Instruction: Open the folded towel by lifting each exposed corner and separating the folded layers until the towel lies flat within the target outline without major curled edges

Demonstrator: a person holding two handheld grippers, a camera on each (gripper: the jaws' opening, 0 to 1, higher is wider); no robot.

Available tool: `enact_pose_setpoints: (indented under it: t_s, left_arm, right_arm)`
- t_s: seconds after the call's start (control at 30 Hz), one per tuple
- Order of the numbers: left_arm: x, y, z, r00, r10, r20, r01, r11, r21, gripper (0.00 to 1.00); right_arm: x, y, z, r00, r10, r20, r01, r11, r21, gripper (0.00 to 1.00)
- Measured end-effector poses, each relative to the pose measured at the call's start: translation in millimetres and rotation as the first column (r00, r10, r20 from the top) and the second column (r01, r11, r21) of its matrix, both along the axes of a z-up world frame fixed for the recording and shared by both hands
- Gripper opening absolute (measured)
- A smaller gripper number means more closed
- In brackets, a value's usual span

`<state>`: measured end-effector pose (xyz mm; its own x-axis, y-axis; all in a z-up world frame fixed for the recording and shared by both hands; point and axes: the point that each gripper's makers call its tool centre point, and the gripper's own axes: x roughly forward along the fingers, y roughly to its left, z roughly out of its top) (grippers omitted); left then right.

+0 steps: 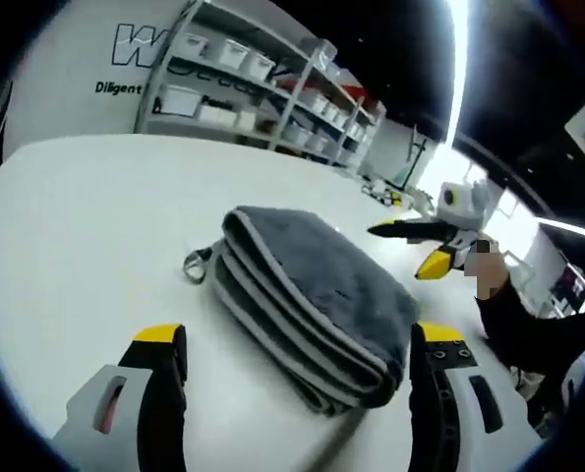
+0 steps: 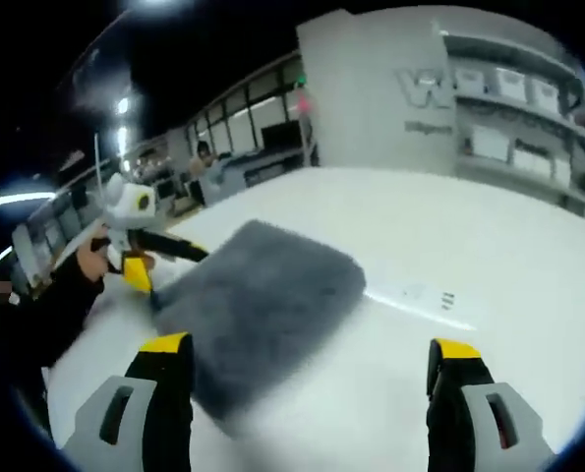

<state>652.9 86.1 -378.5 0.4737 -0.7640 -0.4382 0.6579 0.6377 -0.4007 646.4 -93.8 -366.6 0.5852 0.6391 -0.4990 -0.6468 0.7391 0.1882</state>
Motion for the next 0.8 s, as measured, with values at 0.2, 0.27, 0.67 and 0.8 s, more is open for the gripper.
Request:
enact_pose_setpoints:
  t_s: [0.2,0.27,0.67,0.8]
  left_arm:
    - [-5.9,-4,-2.4,1.000,-0.013,-0.008,0.013,1.000,0.003,0.87]
    - [-12.6,-10,-4.9,1.000,-0.014,-0.011,0.014,1.000,0.008,0.88]
    - [0.2,-6,-6.7,0.999,0.008,-0.038,-0.010,0.999,-0.036,0.72]
    - [2.3,-6,-10.5,0.998,0.016,-0.054,-0.018,0.999,-0.045,0.71]
  right_arm:
    - [-6,7,1.9,1.000,0.007,-0.001,-0.007,1.000,0.024,0.91]
    - [-7,9,-2.6,1.000,0.008,-0.012,-0.008,1.000,0.023,0.92]
    - [-12,25,-18.4,0.997,0.050,-0.063,-0.048,0.998,0.038,0.85]
    - [-14,31,-23.5,0.995,0.069,-0.077,-0.067,0.997,0.038,0.83]
